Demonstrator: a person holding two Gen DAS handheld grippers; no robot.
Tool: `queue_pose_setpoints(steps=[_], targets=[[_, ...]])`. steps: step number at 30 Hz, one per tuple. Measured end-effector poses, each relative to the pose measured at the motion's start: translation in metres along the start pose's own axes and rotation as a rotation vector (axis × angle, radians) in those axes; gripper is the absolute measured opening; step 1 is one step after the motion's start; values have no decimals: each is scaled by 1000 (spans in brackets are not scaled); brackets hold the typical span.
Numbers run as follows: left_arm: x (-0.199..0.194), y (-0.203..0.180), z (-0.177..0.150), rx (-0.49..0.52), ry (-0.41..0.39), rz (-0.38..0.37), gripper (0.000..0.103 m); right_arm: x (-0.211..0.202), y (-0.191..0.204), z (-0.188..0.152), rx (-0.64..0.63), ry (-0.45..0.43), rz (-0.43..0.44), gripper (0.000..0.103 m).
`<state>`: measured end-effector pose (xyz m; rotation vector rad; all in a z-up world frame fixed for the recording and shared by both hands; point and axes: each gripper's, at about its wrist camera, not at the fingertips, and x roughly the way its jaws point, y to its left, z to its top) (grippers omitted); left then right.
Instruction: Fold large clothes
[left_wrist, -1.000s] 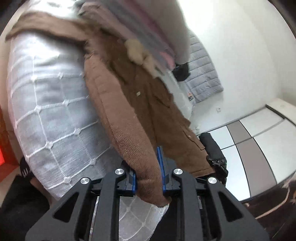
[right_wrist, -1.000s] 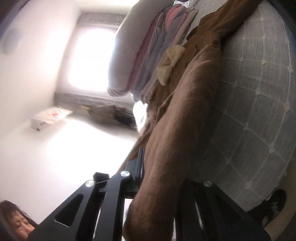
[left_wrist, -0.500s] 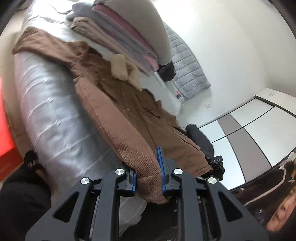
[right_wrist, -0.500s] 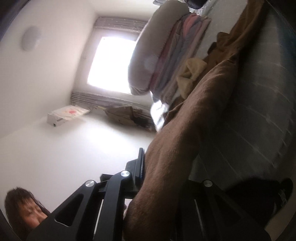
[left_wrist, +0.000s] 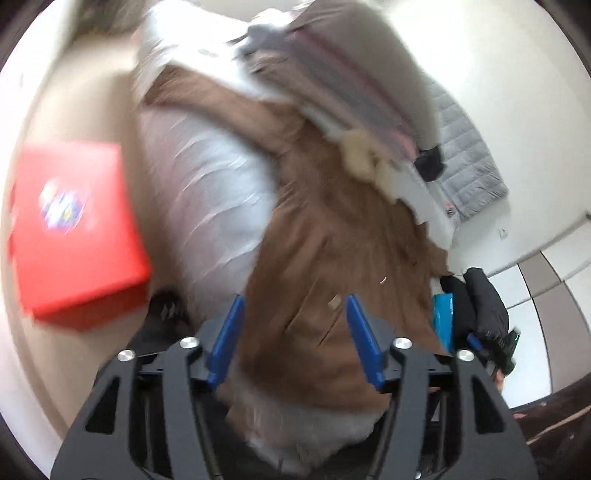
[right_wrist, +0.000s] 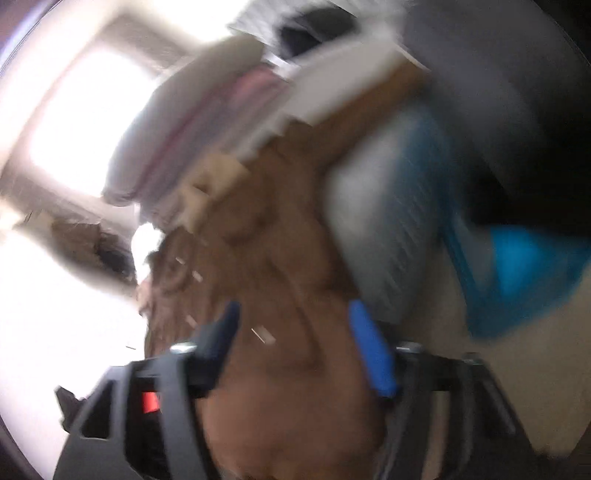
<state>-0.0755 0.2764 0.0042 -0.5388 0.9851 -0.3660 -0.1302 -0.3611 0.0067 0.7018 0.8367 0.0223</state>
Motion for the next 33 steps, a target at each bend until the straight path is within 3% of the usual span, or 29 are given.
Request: queue_pose_setpoints(steps=[3,5,7,10,11,16,21,28,31,32,33], targets=[[60,-53,24,135,30,-79,56,60,48,37,-87,71,70,81],[97,-76,29,180,54,-91,57,103,59,43,-105,122,64,81],[147,-88,41,160,100,-118,58,162,53,49,-101,182,55,81],[203,-92,56,96,152,-125,57,251,5,40,-10,425,-35,81],[220,-94,64,79,164,-110,57,256,-5,41,15,422,4,81],[284,-110,110,46,157,-100,58,197,-6,101,-7,174,95,81],[318,-113,134,15,104,-111,59,221,-16,179,29,94,88,83],[344,-101,142,-11,135,-67,63,320,-63,268,115,63,-16,83],[346,-99,146,-9,132,-62,64,337,-111,285,165,138,-176,82],[346,-98,147,-9,132,-59,65,344,-132,283,200,162,-214,79],[346,-97,148,-12,132,-55,66,340,-144,283,225,146,-190,70]])
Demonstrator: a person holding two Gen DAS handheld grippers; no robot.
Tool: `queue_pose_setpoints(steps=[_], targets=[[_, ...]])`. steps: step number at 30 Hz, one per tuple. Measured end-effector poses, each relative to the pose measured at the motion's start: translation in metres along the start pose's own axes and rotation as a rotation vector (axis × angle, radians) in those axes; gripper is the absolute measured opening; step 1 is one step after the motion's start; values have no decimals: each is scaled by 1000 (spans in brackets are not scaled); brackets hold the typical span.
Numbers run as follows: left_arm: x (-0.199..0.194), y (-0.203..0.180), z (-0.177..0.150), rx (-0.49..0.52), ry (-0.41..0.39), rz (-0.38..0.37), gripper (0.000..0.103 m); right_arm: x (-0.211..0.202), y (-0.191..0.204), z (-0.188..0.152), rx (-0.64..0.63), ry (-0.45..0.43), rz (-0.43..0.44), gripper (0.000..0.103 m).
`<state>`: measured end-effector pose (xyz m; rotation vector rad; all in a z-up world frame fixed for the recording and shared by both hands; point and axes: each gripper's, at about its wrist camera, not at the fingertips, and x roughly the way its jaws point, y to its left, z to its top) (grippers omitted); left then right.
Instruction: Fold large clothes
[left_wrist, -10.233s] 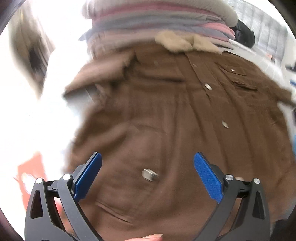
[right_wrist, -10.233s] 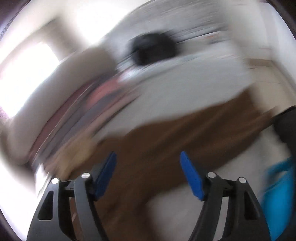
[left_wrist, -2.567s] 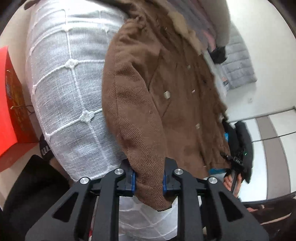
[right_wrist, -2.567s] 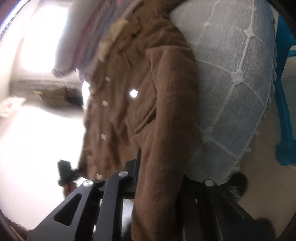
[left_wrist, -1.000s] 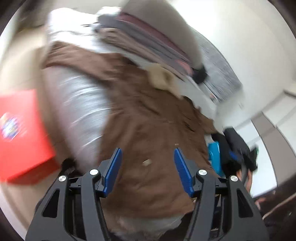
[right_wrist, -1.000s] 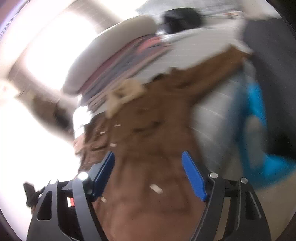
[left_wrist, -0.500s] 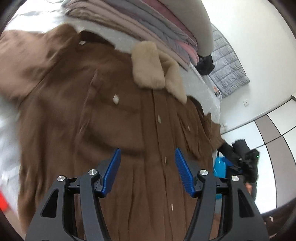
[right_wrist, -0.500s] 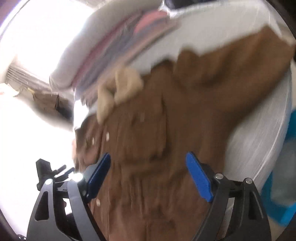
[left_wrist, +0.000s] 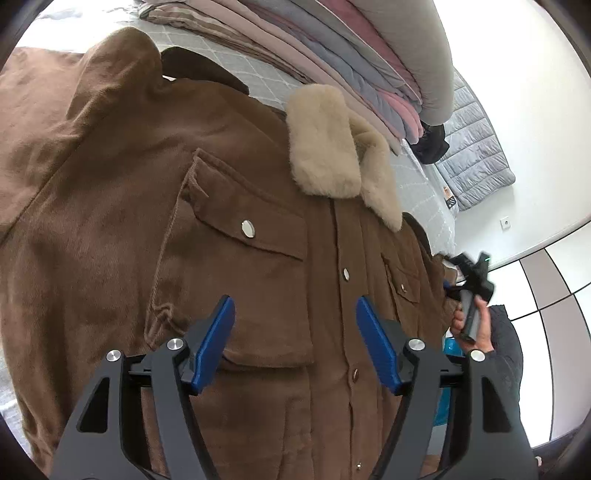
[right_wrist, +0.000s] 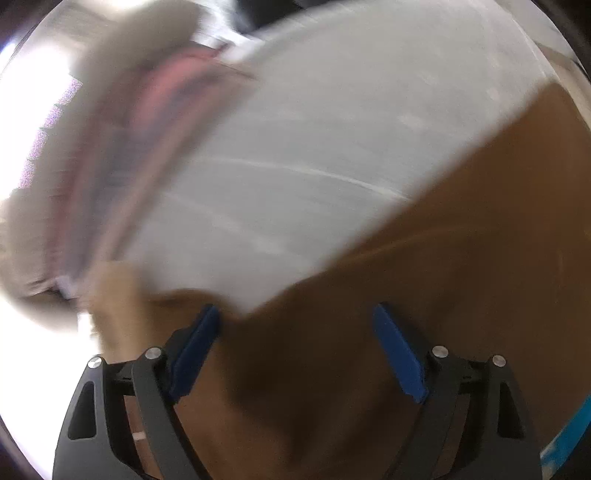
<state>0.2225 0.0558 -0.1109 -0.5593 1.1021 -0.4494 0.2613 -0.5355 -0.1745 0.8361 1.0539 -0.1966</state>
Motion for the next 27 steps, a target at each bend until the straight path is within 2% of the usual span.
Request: queue_pose_setpoints(steps=[1,2,3,5,7,8,9,10,11,12,13,14,17,19,21,22,24,25,27], targets=[[0,1,0,-5,3,-2,66,-8,-17,4,57,-33,11,60],[1,1,0,-9,8,-7,66,-14,-31,7,92,-54,-65,13],[2,1,0,-15,16,-17,66,-17,-43,11,112,-75,-131,0],[4,-1,0,-12,26,-30,66,-21,-73,14,193,-65,-18,0],[8,-4,-1,3,32,-25,67,-23,-61,9,111,-41,-34,0],[9,-5,-2,7,34,-23,67,-28,-54,4,70,-47,-34,4],[11,-7,-3,9,40,-25,67,-36,-43,-4,30,-62,-19,5],[12,-7,-3,9,43,-25,67,-47,-35,-14,-6,-95,31,5],[12,-8,-4,9,44,-24,67,-60,-30,-25,-25,-135,67,20],[13,-8,-4,9,44,-22,67,-77,-29,-41,-33,-196,95,65],[13,-8,-4,8,44,-21,67,-87,-29,-52,-36,-242,99,88],[13,-8,-4,5,43,-21,67,-100,-32,-65,-39,-295,77,98],[14,-7,-5,-5,48,-25,67,-127,-56,-90,10,-398,-27,98],[15,-7,-5,-4,52,-27,67,-135,-78,-93,81,-444,-95,98],[16,-9,-7,0,56,-26,67,-130,-86,-85,97,-418,-112,96],[17,-9,-7,1,61,-27,67,-122,-82,-77,96,-401,-146,96],[18,-10,-8,2,66,-28,67,-103,-73,-64,88,-333,-283,96],[18,-11,-8,4,70,-31,67,-96,-70,-61,103,-324,-320,96],[19,-11,-9,5,73,-33,67,-92,-72,-61,171,-360,-324,96]])
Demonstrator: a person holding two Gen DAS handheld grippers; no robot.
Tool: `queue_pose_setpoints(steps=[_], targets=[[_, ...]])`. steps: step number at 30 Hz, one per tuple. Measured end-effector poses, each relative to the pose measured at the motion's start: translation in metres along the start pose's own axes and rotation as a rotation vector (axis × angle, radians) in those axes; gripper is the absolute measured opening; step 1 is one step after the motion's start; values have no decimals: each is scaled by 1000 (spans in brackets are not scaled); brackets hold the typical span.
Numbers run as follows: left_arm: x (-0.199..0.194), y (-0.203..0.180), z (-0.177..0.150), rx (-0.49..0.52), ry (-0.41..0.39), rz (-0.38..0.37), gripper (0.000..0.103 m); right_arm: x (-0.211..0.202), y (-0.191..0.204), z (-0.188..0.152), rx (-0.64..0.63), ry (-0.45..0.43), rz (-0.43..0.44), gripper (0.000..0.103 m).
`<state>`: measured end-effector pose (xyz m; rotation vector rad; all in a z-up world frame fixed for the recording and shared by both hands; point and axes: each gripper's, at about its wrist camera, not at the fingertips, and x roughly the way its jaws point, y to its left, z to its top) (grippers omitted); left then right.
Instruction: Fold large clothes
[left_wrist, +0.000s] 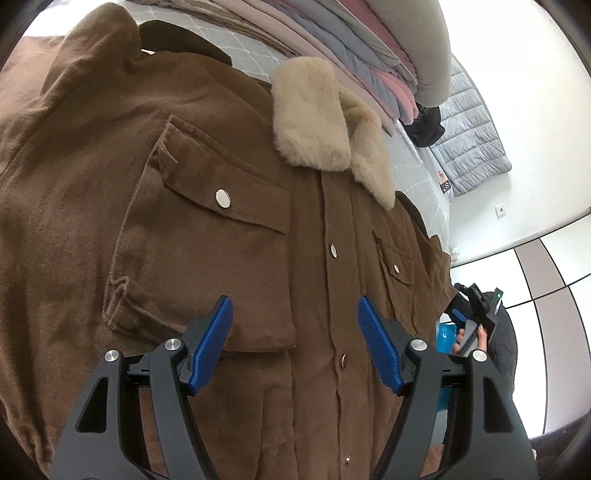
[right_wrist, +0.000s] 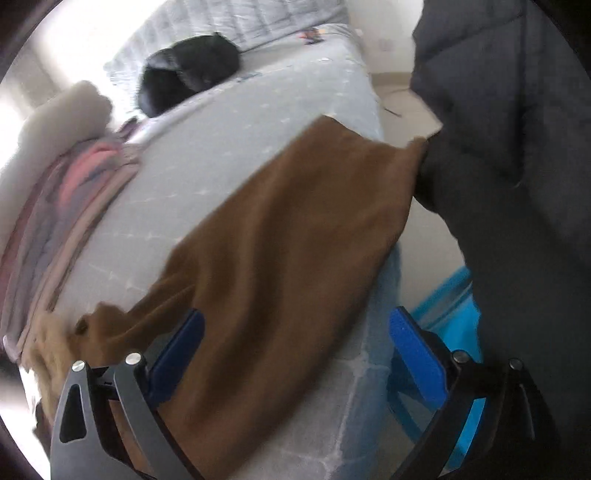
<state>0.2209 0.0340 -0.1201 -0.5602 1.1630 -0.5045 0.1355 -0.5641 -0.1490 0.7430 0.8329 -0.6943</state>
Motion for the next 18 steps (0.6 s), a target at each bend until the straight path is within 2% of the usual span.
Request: queue_pose_setpoints(steps=[4,10,14,16,17,18], targets=[[3,3,-1,-28,31,-30,67,13,-35,11,126,-26,4,96],[4,4,-3,-52,62,-67,67,60,-61,43,308,17,15,96],[5,2,-4,-42,63,-63,67,58,-59,60,280,-74,76,95],[7,3,-3,-48,68,-60,67,50,-51,66,228,-121,66,83],[8,4,-3,-52,71,-59,67,47,-47,68,205,-137,55,57],[9,4,-3,-55,72,-59,67,46,-43,70,180,-144,52,40]])
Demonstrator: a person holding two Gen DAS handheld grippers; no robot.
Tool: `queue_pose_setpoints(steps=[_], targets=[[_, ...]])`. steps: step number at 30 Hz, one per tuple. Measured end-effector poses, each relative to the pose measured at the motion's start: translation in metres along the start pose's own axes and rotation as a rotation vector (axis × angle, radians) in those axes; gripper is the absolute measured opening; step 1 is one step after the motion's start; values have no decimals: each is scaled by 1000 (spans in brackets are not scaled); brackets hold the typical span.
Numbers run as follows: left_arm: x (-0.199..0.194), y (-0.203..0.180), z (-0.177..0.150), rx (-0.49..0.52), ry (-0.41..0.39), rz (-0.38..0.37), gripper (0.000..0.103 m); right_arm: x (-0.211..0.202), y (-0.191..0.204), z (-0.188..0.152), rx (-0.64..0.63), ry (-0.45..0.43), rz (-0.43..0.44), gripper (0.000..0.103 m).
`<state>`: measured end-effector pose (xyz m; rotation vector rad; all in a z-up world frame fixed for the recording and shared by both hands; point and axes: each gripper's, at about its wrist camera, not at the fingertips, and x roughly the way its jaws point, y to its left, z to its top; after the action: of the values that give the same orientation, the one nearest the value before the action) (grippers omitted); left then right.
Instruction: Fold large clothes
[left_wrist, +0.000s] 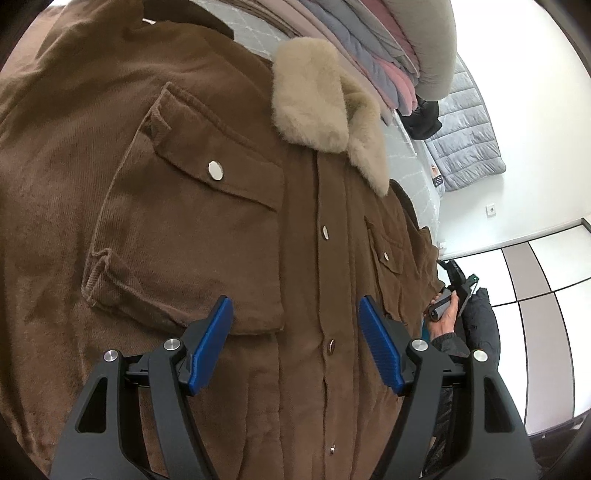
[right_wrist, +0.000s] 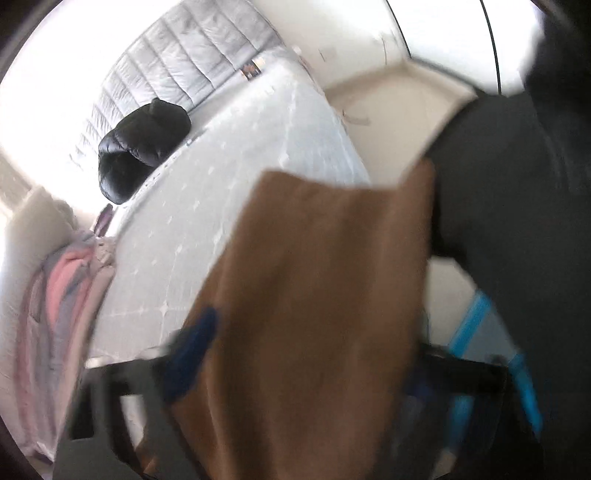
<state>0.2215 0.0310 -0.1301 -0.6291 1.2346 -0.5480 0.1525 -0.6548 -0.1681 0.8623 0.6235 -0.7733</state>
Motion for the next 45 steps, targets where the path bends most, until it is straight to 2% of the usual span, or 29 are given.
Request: queue_pose_setpoints(steps=[1,2,3,10,12,17,23,26,27,29,31,32,33,34,35,38,41,45], targets=[[1,0,0,0,0,1,68,-3,7,0,-44,-12,37,35],[2,-1,0,0,0,3,68,-6,11,1,-65,-16,59,19],[2,-1,0,1,0,3,68,-9,15,0,-84,-20,99,13],[2,0,1,2,-2,8,68,-46,36,-12,-116,-70,301,9],[2,-1,2,3,-4,10,68,-67,42,-14,-127,-108,352,8],[0,2,1,-2,-11,10,68,-120,49,-14,-169,-185,429,8],[-7,6,1,-11,-29,7,68,-178,50,2,-122,-267,511,7],[-10,9,1,-20,-31,1,68,-178,50,9,-119,-190,483,7],[-11,9,0,-22,-31,-3,68,-169,44,10,-91,-130,466,11],[-13,9,0,-20,-37,-5,68,-157,24,6,-19,-85,481,13],[-16,9,0,-18,-46,-2,68,-142,10,0,5,-36,437,13],[-17,9,0,-19,-49,-1,68,-131,7,-3,4,12,400,24],[-18,10,0,-22,-50,0,68,-119,5,-10,2,65,343,42],[-18,12,0,-27,-50,0,68,-115,4,-13,-3,78,310,51],[-19,13,0,-34,-49,-1,68,-110,4,-18,-10,84,269,66],[-19,15,0,-41,-48,-5,68,-102,2,-27,-7,91,179,68],[-17,12,0,-32,-41,-4,68,-97,-1,-29,2,76,133,68],[-12,10,0,-26,-26,-9,68,-84,-5,-15,54,41,95,71]])
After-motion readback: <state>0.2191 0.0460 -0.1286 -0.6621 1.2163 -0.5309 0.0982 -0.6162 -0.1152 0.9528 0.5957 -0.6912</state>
